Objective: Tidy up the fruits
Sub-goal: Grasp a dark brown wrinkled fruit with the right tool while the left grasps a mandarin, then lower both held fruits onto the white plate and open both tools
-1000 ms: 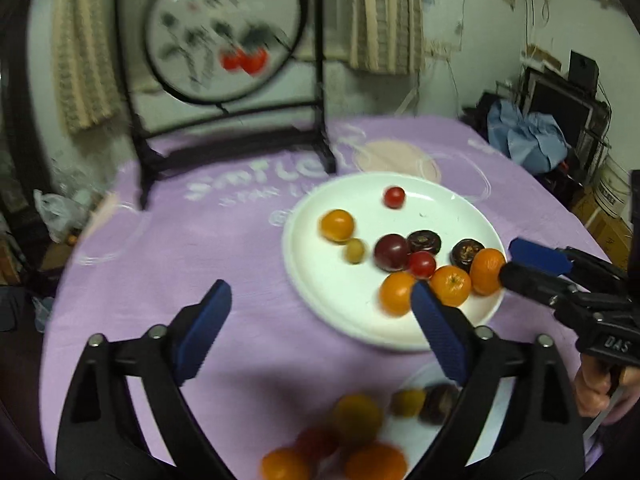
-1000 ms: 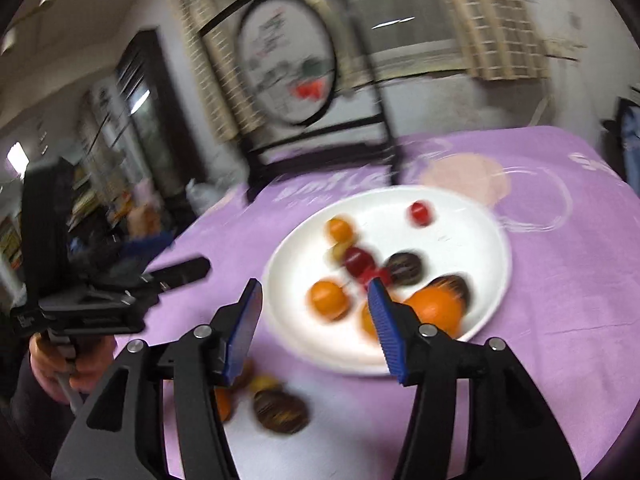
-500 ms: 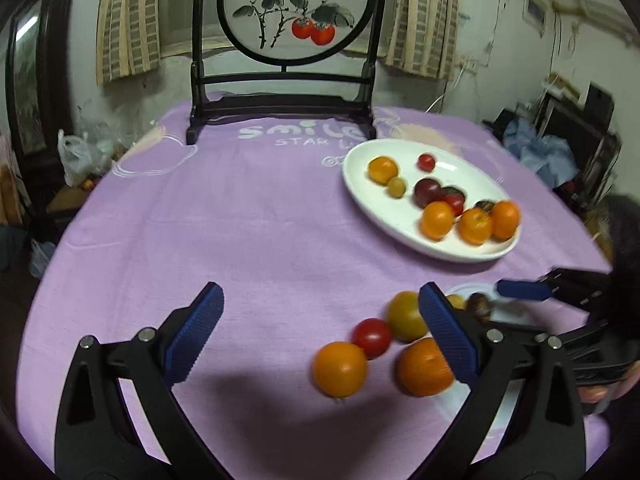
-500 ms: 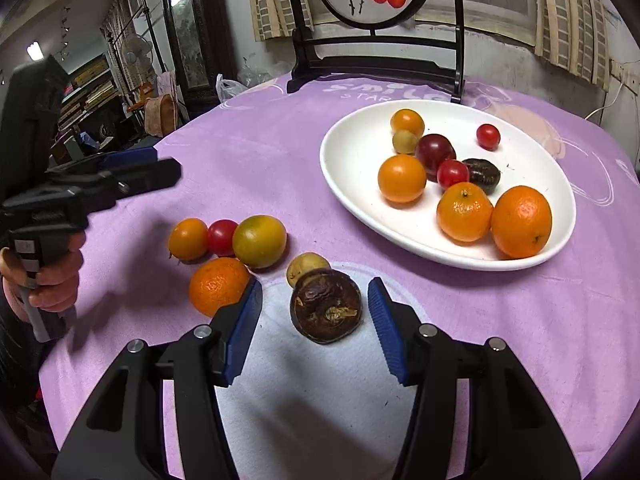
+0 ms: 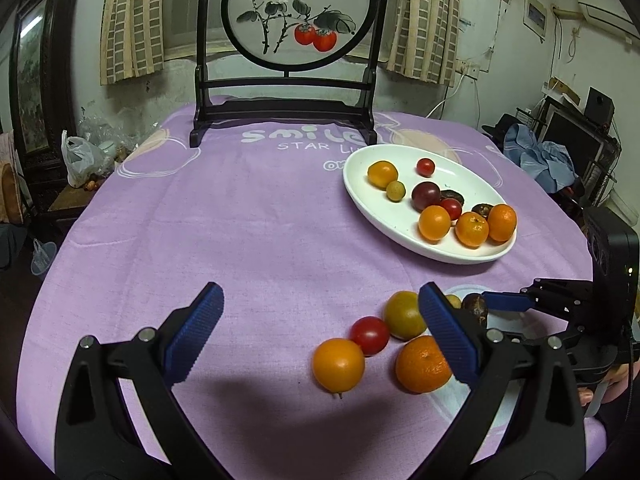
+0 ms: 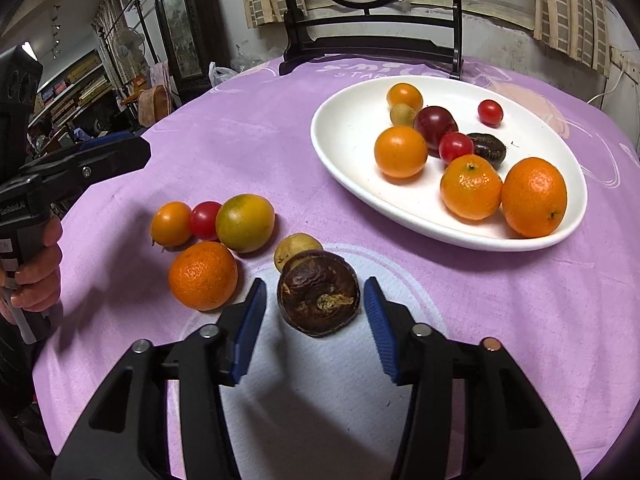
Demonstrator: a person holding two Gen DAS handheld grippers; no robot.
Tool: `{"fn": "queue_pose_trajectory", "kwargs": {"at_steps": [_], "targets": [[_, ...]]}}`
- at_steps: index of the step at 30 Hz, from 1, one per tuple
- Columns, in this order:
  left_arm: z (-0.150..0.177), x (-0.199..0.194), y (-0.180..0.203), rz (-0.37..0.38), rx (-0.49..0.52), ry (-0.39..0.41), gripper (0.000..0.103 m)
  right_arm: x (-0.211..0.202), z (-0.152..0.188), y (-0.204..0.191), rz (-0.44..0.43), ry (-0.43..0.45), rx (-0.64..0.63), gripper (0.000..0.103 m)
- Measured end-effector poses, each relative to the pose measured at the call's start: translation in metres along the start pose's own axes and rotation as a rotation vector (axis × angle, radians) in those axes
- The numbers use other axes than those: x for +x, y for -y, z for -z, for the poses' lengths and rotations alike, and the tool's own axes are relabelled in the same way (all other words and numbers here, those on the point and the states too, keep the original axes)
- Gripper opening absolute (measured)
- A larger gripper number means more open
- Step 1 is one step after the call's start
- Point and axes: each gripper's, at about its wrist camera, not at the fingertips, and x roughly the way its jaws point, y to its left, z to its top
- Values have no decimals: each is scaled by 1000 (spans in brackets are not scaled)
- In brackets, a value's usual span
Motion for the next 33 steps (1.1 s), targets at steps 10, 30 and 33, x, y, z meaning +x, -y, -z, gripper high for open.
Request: {"fn": "queue_pose_trajectory", "kwargs": {"at_steps": [10,30,33], "targets": [[3,-3,10,6,66,1,99,-38,-8,8,-17,145,70,41],[42,36,65,194,278,-241,58,-72,-11,14,-63,268,161,42],[44,42,68,185,275,-254,54,-72,-11,13,-62,271,160,42]]}}
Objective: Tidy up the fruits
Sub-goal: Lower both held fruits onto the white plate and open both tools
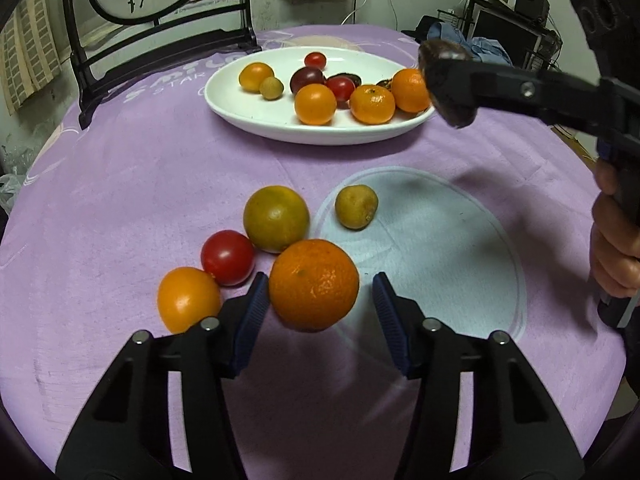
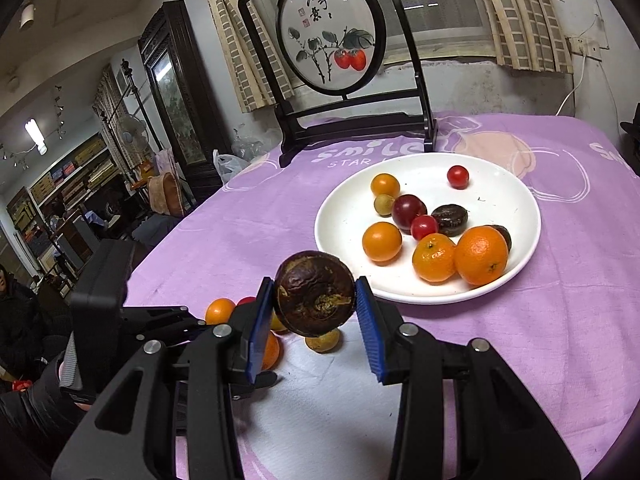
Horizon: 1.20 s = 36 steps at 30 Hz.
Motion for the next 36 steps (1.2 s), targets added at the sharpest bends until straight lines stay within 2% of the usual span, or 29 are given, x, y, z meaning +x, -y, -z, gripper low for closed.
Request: {"fn": "queue_pose_trajectory", "kwargs": {"at_steps": [4,10,13,15,16,17,19,21,24,28,30,36], "targets": [[0,4,0,-23,-5,-5,46,0,0,0,1,-2,-3,42],[0,4,-1,-17,-16,-1,44,1,1,-5,-10,-19,-15,42],[0,-1,1,0,-11,8,44,3,4,-9,-59,-37,-21,42],[-1,-10,4,22,-15,34,44,0,1,-5,-92,-6,20,42],[-3,-15,4,42,-19,50,44,-4,-2,0,-83,33,43,42],[-6,-19,5,51,-18,66,44,-12,-7,10,-39,104,80,42],[-16,-30,6,40,-11,121,44,-17,-14,27,55,186,131,42],[-34,-35,4,24,-17,163,44,-15,-19,43,127,216,167,41],[-67,-30,-2,1,-49,187,44,0,-23,67,184,206,229,41],[-106,-10,-5,-33,-61,205,44,23,-29,80,242,180,215,41],[-115,3,-10,-62,-67,197,44,33,-32,81,248,172,200,41],[-131,38,-30,-84,-125,136,44,53,-35,80,263,133,153,41]]}}
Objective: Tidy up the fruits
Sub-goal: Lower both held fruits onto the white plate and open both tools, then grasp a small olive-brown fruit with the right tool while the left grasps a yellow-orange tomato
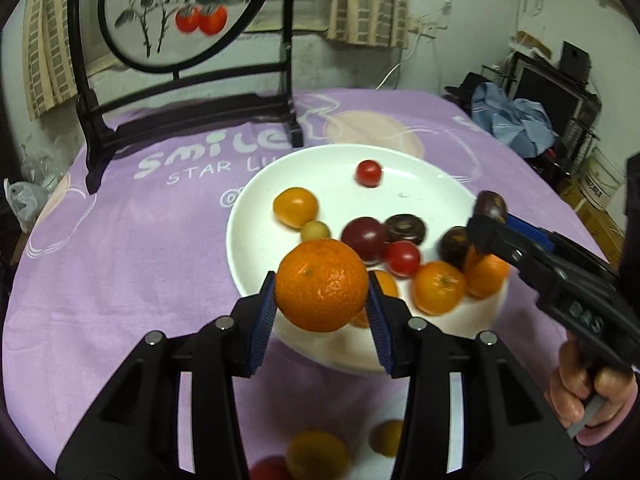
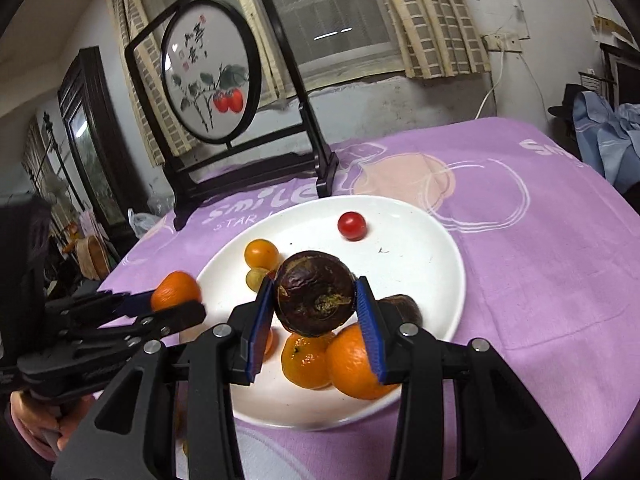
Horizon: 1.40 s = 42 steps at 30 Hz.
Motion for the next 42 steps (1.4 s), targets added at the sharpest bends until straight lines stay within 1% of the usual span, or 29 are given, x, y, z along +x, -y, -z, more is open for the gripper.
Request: {"fn": "queue_pose_trajectory", "kwargs": {"at_steps": [3,5,6,7,9,10,13,17,21,24,26,29,31,34,35,37,39,42], "targets": [[-3,11,-3,1,-16,-21,45,1,1,0,-11,-15,2,43],[-2,7,-2,-10,-12,-3,59,-3,0,-1,-28,-13,3,47],[-2,1,-1,-23,-5,13,70,-6,-1,-2,-29,-6,3,50],[-2,-5,0,-36,3,32,75,-10,-1,-4,-30,4,-1,53],[-4,-22,1,-41,14,66,79,-17,-1,-7,-30,16,-10,53],[-4,-31,0,-38,11,82,84,-20,-2,-8,-31,18,-12,53],[-1,-55,-2,-55,-5,136,91,-27,-2,-11,-45,19,-10,54],[10,-72,-9,-91,-24,156,95,-34,0,-19,-45,19,-33,54],[35,-85,-29,-127,-47,153,98,-41,7,-35,-50,1,-85,56],[52,-93,-50,-184,-79,165,100,-42,19,-56,-101,-60,-172,59],[64,-96,-69,-232,-133,160,100,-37,32,-72,-140,-133,-245,59],[72,-99,-90,-296,-197,151,100,-27,52,-91,-172,-229,-331,59],[74,-102,-99,-305,-223,152,100,-21,64,-101,-172,-280,-396,59],[75,-108,-108,-285,-266,155,100,-15,72,-105,-141,-305,-445,59],[75,-110,-109,-279,-273,158,100,-14,74,-105,-137,-317,-444,59],[76,-111,-107,-282,-272,162,100,-9,75,-102,-127,-343,-436,59],[77,-113,-104,-294,-256,168,100,-8,78,-102,-116,-349,-442,58],[77,-114,-97,-307,-222,168,100,-5,81,-101,-114,-362,-444,50]]}}
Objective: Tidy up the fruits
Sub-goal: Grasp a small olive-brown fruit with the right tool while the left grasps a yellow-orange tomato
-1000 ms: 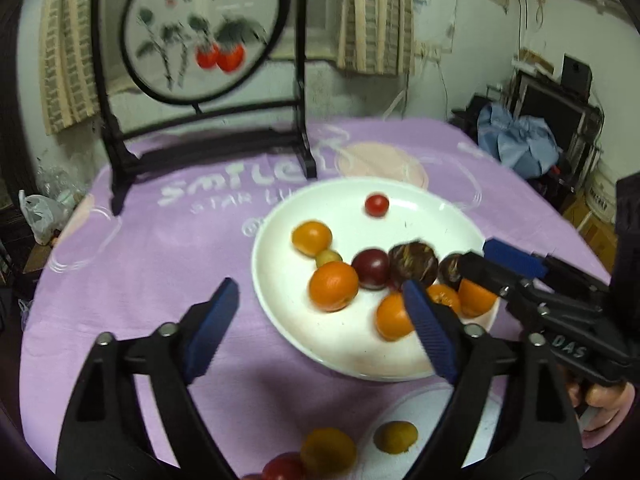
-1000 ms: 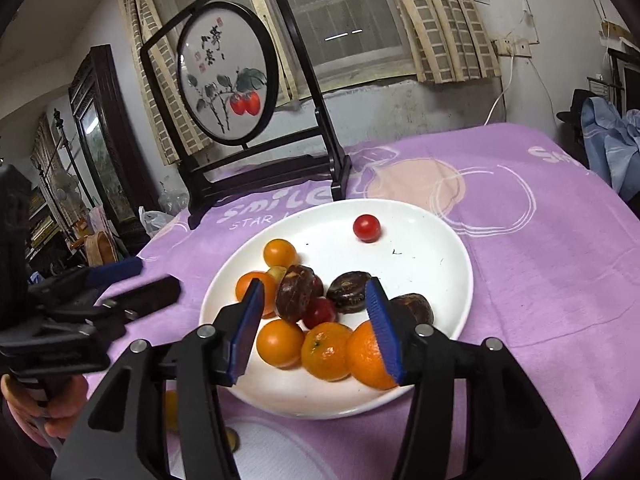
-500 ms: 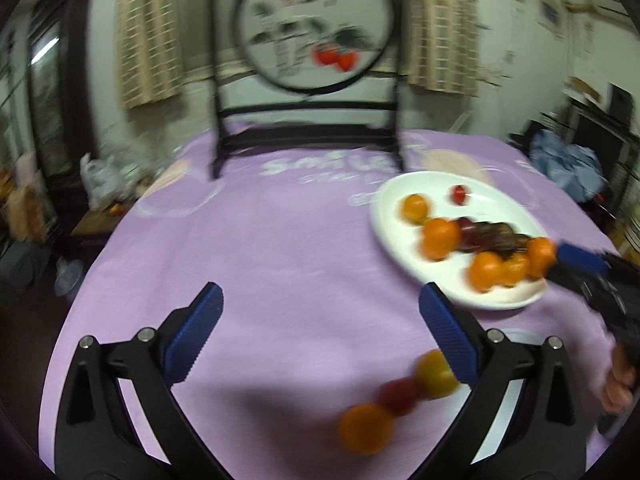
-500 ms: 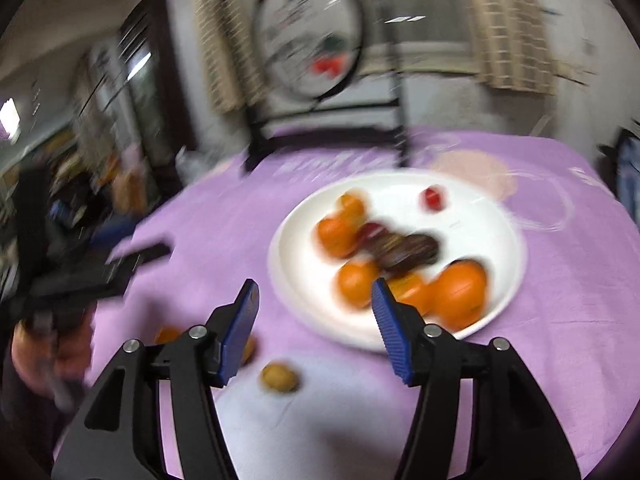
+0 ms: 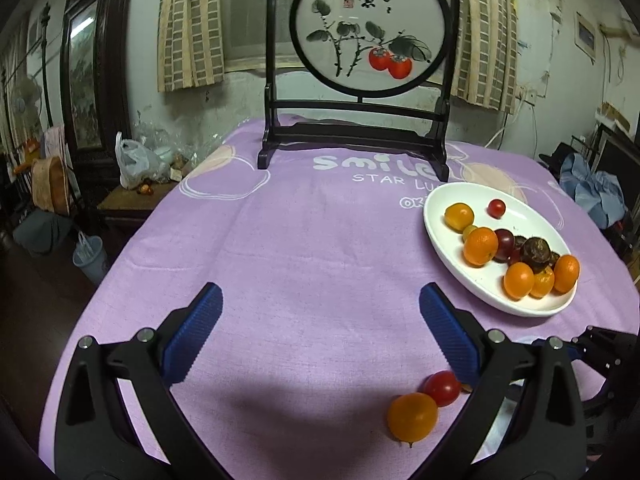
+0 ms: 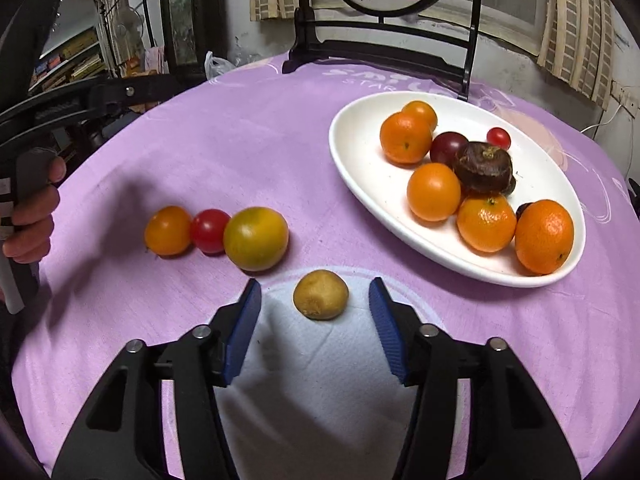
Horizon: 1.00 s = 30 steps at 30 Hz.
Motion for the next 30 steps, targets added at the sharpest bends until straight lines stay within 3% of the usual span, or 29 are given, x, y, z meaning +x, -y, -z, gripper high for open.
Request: {"fn": "queue_pose_trajectory", "kwargs": {"at_steps": [6,8,13,16,25,30], "targets": [[2,-1,6,20,37,-7,100,7,3,0,17,-14,-4,30],[4,-1,8,52,68,-17,100,5,3,2,18,3,3,30],[24,-3,24,232,314,-67,101,-6,-1,11,-18,38,61,30],[46,-8,37,288,467,-69,98,-6,-2,13,-6,39,67,30],[66,6,52,375,536,-174,61,-6,-2,14,-4,30,78,30],[72,14,56,381,557,-207,53,-7,-3,13,-1,33,78,30]]}}
